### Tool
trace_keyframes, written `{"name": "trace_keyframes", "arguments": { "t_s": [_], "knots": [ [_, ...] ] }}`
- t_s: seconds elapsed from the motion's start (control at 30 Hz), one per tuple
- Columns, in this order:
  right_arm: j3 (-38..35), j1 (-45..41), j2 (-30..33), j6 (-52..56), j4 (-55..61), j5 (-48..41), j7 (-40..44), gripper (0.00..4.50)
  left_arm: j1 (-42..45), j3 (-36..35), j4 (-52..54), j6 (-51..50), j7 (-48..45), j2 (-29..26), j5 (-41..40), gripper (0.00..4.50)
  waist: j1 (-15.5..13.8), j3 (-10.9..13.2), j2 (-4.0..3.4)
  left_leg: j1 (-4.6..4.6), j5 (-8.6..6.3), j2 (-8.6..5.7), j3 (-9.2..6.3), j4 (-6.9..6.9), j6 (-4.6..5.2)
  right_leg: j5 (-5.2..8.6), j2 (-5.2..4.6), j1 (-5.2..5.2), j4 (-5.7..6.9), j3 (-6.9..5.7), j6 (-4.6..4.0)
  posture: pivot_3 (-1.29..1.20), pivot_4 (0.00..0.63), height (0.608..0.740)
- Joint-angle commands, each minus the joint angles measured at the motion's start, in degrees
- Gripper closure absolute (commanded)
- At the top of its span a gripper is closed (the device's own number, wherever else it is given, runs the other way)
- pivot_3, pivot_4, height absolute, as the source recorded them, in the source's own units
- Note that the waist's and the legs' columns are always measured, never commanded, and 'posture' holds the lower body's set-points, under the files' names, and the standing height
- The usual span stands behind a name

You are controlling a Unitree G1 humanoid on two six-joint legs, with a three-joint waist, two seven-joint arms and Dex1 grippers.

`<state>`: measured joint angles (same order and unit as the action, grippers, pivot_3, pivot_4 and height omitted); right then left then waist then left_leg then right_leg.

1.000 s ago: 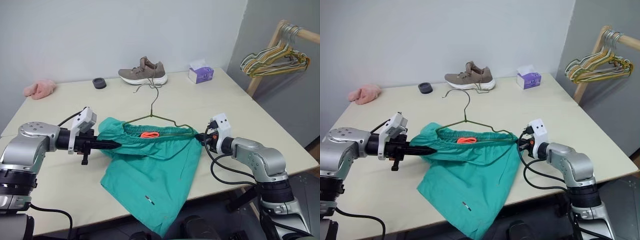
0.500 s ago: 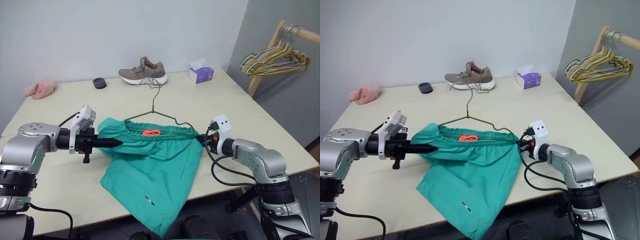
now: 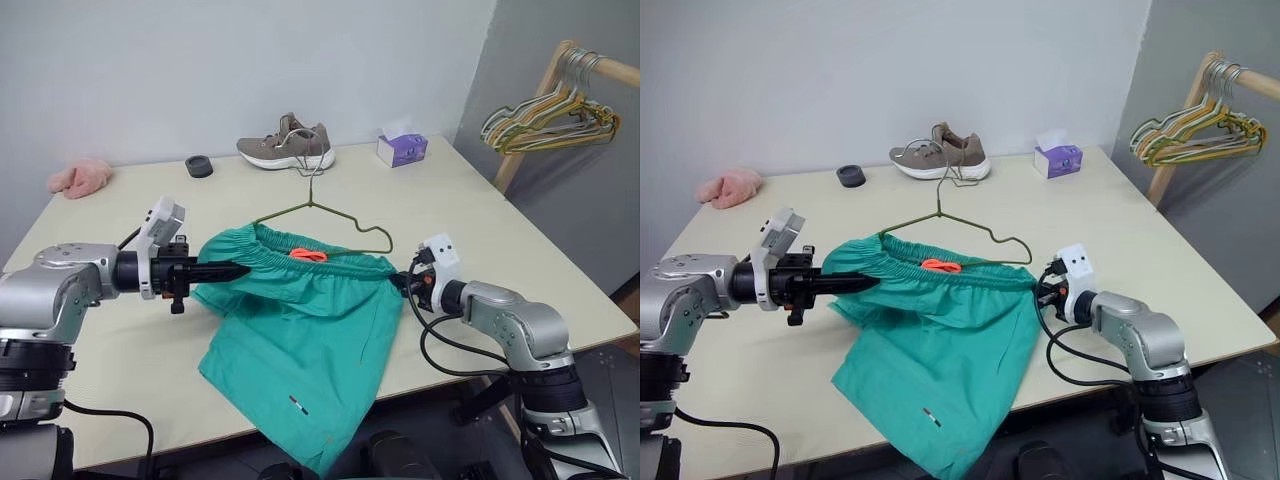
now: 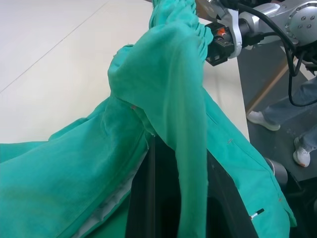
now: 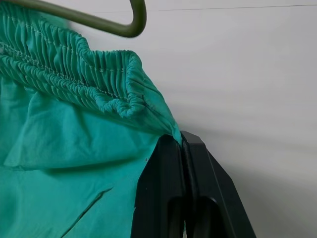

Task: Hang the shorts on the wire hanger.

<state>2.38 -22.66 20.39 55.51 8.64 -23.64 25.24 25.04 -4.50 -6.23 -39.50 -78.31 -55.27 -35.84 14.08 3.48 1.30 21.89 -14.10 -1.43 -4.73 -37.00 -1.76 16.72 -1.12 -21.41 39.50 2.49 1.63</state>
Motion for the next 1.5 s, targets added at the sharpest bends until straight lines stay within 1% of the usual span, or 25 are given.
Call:
{"name": "trace_keyframes", "arguments": {
  "t_s": [0.03, 0.37, 0.63, 1.0, 1.23, 1.33, 1.5],
  "knots": [
    [-1.76, -0.14, 1.26, -0.57, -1.02, 1.91, -1.97, 4.49, 0.41, -4.38, 1.41, 0.35, -0.62, -1.45, -1.63, 4.50, -0.02, 0.00, 0.00, 0.00, 0.00, 0.00, 0.00, 0.00, 0.00, 0.00, 0.00, 0.00, 0.00, 0.00, 0.00, -0.21, 0.000, 0.740],
    [-2.44, -0.63, 2.10, -1.10, -2.80, 2.01, -1.96, 4.49, -0.57, -4.56, 1.52, 1.51, -1.77, -2.72, -0.89, 4.50, -0.07, 0.00, 0.00, 0.00, 0.00, 0.00, 0.01, 0.00, 0.00, 0.00, 0.00, 0.00, -0.01, 0.00, 0.00, -0.20, 0.000, 0.740],
    [-2.58, -0.71, 2.54, -1.29, -2.91, 1.77, -1.76, 4.49, -0.65, -3.95, -0.03, 4.21, -1.19, -3.15, 1.39, 4.50, -0.30, 0.00, 0.00, 0.00, 0.00, 0.00, 0.02, 0.00, 0.00, 0.00, 0.00, 0.00, -0.01, 0.01, 0.00, -0.20, 0.000, 0.740],
    [-2.68, -0.78, 3.35, -1.04, -1.60, 1.33, -1.50, 4.49, -1.94, -1.94, -1.69, 7.76, -2.90, -4.05, 5.56, 4.50, -0.64, 0.00, 0.00, 0.00, 0.00, 0.00, 0.04, 0.00, 0.00, 0.00, 0.01, 0.00, -0.02, 0.02, 0.00, -0.21, 0.000, 0.740],
    [-2.96, -0.28, 5.83, 0.67, 2.49, 0.21, 0.03, 4.49, -1.22, -0.71, -4.06, 11.22, -2.09, -3.92, 9.58, 4.50, -1.15, 0.00, -0.01, -0.01, 0.00, 0.00, 0.06, 0.00, 0.00, 0.00, 0.00, 0.00, -0.02, 0.03, 0.01, -0.21, 0.000, 0.740],
    [-2.79, -0.41, 7.20, 2.34, 5.28, -0.59, 0.61, 4.49, -0.80, -0.75, -4.66, 11.43, -1.84, -3.17, 9.70, 4.50, -1.41, 0.00, 0.00, 0.00, 0.00, 0.00, 0.05, -0.01, 0.00, 0.01, 0.00, 0.00, -0.02, 0.02, 0.02, -0.22, 0.000, 0.740],
    [-2.44, -1.74, 6.83, 4.72, 8.58, -2.68, 0.24, 4.49, -0.34, 0.07, -4.77, 12.17, -1.54, -2.16, 10.34, 4.50, -1.42, 0.00, 0.00, 0.00, 0.00, 0.01, 0.05, -0.01, 0.00, 0.14, 0.00, 0.00, -0.03, 0.03, 0.24, -0.22, 0.000, 0.740]
  ]
}}
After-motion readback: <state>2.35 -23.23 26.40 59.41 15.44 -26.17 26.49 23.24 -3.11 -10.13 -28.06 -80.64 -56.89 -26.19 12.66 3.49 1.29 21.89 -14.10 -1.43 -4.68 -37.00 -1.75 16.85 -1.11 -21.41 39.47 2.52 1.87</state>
